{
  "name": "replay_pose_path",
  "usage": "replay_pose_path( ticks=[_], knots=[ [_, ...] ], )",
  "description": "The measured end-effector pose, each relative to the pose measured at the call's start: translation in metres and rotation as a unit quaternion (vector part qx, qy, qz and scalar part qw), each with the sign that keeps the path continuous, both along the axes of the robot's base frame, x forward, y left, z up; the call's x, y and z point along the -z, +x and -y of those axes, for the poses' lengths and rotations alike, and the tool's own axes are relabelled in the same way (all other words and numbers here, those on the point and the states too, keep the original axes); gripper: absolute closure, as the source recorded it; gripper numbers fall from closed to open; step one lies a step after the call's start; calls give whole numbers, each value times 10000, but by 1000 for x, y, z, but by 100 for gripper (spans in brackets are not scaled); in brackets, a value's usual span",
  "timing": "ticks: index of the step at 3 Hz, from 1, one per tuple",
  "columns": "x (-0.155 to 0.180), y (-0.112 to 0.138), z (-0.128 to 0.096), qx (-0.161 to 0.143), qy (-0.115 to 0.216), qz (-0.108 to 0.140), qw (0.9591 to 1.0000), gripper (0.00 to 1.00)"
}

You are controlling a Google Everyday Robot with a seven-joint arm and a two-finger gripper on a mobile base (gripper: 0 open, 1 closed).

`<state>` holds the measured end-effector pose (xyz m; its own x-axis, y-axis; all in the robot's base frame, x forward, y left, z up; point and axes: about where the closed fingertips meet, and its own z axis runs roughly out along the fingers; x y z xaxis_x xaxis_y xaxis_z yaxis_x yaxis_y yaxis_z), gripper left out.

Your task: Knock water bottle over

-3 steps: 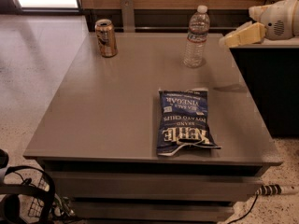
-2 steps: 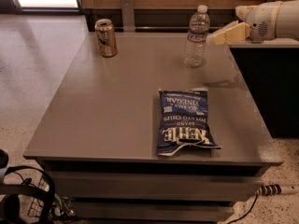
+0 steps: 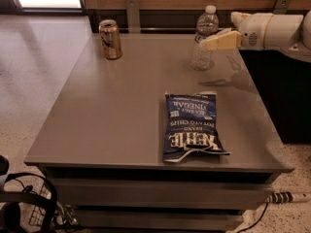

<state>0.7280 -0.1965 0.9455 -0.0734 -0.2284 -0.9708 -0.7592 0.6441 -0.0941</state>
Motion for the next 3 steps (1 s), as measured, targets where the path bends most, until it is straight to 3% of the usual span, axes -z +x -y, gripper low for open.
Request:
replay_pose_path(
  ticks=[1,2,3],
  knots=[
    [13,8,-6,74,151,23,9999,0],
    [20,13,-8,123,243,31,9996,7],
    [26,16,-9,164,300,41,9994,31]
  ],
)
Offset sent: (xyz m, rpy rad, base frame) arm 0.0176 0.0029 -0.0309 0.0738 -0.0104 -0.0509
